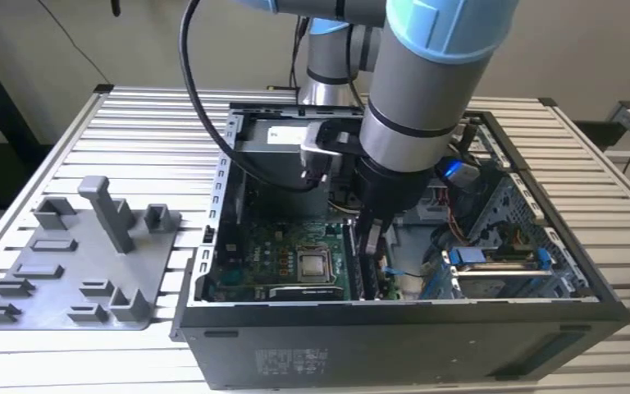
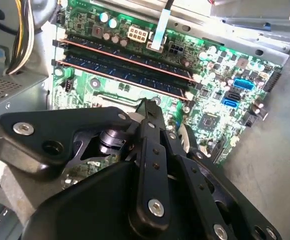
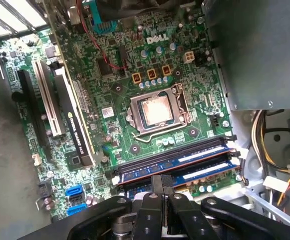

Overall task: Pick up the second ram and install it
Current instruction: 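Press down the second ram until it locks into place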

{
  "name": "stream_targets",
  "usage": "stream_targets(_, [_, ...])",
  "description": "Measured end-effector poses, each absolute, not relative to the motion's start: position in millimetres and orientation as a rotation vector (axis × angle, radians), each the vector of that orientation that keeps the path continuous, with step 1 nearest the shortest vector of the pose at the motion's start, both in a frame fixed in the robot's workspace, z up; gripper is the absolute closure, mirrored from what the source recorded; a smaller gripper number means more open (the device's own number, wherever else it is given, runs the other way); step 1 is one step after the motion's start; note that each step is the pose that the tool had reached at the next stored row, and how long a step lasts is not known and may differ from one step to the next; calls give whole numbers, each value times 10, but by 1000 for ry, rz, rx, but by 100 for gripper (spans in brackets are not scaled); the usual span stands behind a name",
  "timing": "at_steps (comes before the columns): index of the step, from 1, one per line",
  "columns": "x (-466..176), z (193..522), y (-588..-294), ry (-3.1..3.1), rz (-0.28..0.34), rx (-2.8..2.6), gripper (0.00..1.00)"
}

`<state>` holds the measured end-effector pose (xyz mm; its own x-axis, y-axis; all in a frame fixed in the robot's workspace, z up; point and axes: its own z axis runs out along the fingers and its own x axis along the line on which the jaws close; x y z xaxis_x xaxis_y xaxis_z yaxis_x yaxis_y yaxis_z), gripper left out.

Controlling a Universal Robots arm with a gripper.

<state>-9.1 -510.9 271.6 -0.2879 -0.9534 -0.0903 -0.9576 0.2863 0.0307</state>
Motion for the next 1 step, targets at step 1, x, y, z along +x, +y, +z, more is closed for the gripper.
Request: stream_targets(1, [-91, 2719, -5109, 2476, 121, -1841, 89])
